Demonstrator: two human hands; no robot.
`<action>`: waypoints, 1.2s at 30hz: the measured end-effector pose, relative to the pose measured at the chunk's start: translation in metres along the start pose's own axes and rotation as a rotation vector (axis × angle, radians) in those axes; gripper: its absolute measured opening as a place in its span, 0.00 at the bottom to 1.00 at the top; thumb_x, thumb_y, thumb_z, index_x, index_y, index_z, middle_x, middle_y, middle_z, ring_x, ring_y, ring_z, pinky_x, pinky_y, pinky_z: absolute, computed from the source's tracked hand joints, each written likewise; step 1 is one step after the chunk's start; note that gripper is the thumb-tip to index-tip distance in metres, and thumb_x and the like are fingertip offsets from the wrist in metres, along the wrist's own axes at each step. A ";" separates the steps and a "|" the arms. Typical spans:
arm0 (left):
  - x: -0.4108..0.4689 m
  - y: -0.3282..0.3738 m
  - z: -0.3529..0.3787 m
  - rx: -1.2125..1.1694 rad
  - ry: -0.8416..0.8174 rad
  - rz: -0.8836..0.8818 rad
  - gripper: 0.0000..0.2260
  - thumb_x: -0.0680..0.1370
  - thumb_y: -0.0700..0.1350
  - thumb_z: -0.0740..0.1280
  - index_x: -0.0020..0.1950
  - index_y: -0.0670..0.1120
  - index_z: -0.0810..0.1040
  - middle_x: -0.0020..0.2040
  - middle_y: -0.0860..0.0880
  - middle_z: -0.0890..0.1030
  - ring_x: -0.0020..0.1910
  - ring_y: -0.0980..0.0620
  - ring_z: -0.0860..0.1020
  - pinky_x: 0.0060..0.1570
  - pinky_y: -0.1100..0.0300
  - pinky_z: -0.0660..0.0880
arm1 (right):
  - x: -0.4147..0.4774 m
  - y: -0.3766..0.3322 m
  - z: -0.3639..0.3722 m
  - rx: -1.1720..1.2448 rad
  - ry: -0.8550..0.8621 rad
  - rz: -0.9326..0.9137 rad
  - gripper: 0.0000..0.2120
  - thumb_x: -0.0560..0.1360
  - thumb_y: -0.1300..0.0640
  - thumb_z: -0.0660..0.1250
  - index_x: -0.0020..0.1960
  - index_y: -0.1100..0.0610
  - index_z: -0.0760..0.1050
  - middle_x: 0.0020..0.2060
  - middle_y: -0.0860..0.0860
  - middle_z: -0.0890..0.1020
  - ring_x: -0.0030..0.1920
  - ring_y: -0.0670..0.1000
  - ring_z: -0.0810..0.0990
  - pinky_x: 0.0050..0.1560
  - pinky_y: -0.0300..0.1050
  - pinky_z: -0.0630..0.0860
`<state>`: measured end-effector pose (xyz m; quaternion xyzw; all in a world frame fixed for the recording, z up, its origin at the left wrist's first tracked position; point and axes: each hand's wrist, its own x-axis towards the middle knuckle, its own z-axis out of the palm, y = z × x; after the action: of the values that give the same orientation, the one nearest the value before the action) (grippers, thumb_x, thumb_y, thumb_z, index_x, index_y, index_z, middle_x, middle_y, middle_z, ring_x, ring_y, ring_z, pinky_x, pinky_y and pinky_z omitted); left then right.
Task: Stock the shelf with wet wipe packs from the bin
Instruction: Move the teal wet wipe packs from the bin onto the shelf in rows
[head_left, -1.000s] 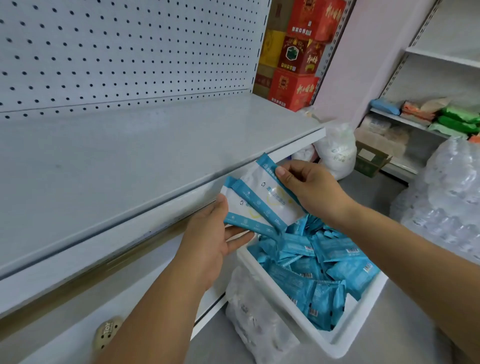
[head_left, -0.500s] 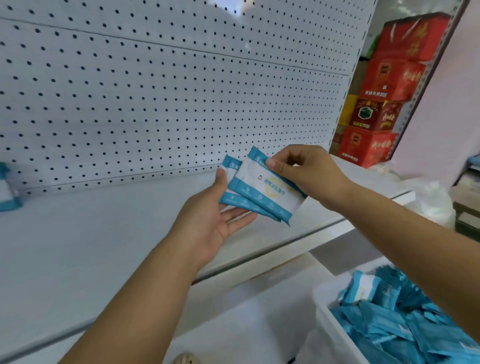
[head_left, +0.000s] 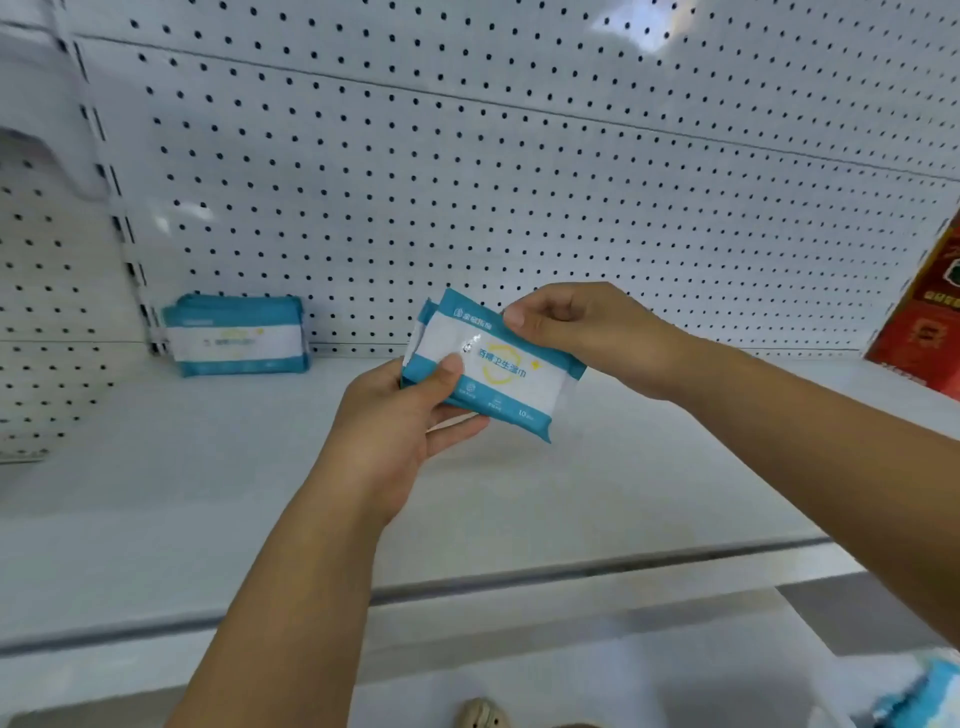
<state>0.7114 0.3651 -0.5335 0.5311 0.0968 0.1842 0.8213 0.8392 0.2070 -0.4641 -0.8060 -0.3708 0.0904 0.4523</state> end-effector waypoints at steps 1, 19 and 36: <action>-0.001 0.005 -0.009 -0.004 0.027 0.021 0.10 0.81 0.41 0.67 0.61 0.39 0.78 0.54 0.41 0.85 0.52 0.43 0.85 0.50 0.49 0.83 | 0.004 -0.004 0.003 -0.014 -0.074 0.007 0.15 0.75 0.45 0.72 0.58 0.52 0.81 0.51 0.45 0.87 0.50 0.43 0.85 0.46 0.35 0.78; -0.001 0.049 -0.131 0.314 0.295 0.148 0.09 0.80 0.39 0.68 0.59 0.47 0.81 0.53 0.49 0.86 0.53 0.52 0.84 0.54 0.56 0.81 | 0.092 -0.047 0.112 -0.285 -0.307 -0.173 0.11 0.72 0.52 0.77 0.52 0.54 0.81 0.49 0.52 0.85 0.49 0.51 0.82 0.53 0.47 0.78; 0.003 0.058 -0.211 1.200 0.799 -0.234 0.27 0.79 0.62 0.63 0.68 0.43 0.71 0.65 0.45 0.76 0.65 0.44 0.74 0.50 0.56 0.70 | 0.187 -0.051 0.224 -0.528 -0.136 -0.248 0.19 0.73 0.53 0.76 0.60 0.56 0.74 0.56 0.52 0.79 0.54 0.52 0.76 0.55 0.46 0.73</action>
<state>0.6281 0.5644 -0.5690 0.7683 0.5294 0.1902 0.3054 0.8374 0.4984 -0.5169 -0.8364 -0.5066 -0.0115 0.2089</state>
